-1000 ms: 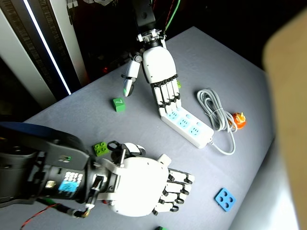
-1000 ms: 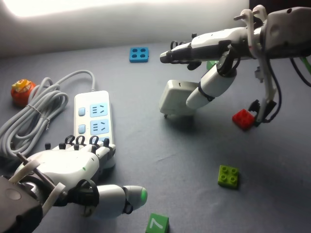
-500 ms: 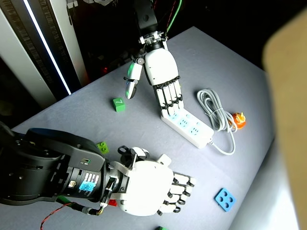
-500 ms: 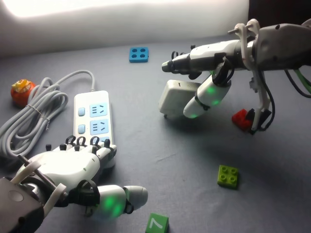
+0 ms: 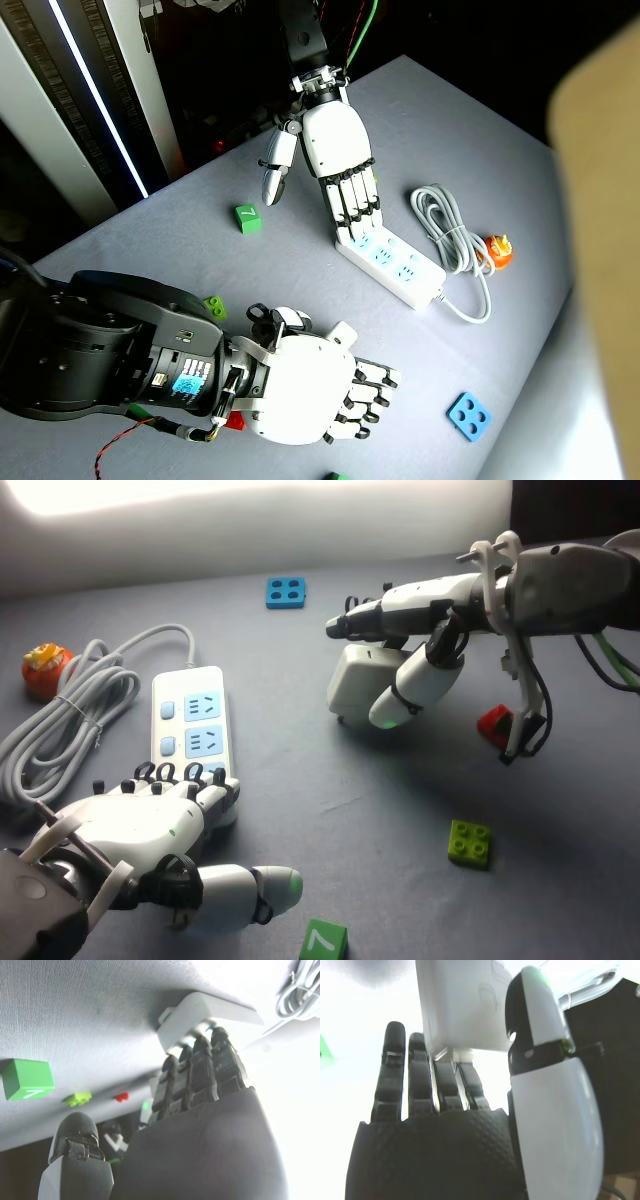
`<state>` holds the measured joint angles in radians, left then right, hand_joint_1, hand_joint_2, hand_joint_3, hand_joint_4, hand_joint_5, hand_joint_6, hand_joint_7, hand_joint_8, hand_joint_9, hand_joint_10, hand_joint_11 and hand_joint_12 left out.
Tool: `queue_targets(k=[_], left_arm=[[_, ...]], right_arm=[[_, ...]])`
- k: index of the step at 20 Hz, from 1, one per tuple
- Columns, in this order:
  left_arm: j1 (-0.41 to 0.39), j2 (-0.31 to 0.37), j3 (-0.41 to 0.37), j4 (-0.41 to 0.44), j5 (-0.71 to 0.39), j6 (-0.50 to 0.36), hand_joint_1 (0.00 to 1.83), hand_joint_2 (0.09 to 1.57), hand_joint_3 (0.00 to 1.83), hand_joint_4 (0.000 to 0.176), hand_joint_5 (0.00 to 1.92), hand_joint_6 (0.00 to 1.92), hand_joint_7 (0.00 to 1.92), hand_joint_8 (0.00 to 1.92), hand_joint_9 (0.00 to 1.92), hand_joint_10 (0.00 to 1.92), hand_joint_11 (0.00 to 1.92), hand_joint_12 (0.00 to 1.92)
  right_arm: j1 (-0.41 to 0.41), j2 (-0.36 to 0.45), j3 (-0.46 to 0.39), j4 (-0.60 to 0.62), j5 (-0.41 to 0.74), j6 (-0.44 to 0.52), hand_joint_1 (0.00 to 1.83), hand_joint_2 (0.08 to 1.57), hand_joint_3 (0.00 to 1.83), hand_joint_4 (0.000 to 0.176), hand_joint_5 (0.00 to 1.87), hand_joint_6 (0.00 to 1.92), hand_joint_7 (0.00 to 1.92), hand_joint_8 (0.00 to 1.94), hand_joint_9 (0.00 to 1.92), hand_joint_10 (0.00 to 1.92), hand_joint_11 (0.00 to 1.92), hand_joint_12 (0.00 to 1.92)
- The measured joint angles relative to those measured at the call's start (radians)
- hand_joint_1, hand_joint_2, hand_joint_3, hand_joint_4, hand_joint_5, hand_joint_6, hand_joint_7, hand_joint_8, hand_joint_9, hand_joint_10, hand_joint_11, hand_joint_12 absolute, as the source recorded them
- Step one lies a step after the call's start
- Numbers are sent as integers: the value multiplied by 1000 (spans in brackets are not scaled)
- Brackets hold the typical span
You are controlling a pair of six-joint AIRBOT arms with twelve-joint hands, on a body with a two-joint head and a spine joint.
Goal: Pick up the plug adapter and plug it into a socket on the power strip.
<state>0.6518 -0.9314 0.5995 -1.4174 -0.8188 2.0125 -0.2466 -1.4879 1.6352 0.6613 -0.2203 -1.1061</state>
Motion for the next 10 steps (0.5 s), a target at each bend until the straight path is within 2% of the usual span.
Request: queue_targets(k=[6, 10], left_arm=[[2, 0, -3, -1, -3, 0, 0, 1126, 2, 0, 29, 0, 28, 0, 29, 0, 11, 16], [2, 0, -3, -1, -3, 0, 0, 1124, 1, 0, 35, 2, 35, 3, 33, 1, 15, 19]], right_arm=[[-10, -15, 10, 0, 13, -8, 1122, 1002, 0, 0, 32, 0, 56, 0, 95, 0, 0, 554], [-15, -17, 10, 1, 14, -16, 1136, 963, 0, 0, 50, 6, 67, 3, 105, 3, 0, 626]])
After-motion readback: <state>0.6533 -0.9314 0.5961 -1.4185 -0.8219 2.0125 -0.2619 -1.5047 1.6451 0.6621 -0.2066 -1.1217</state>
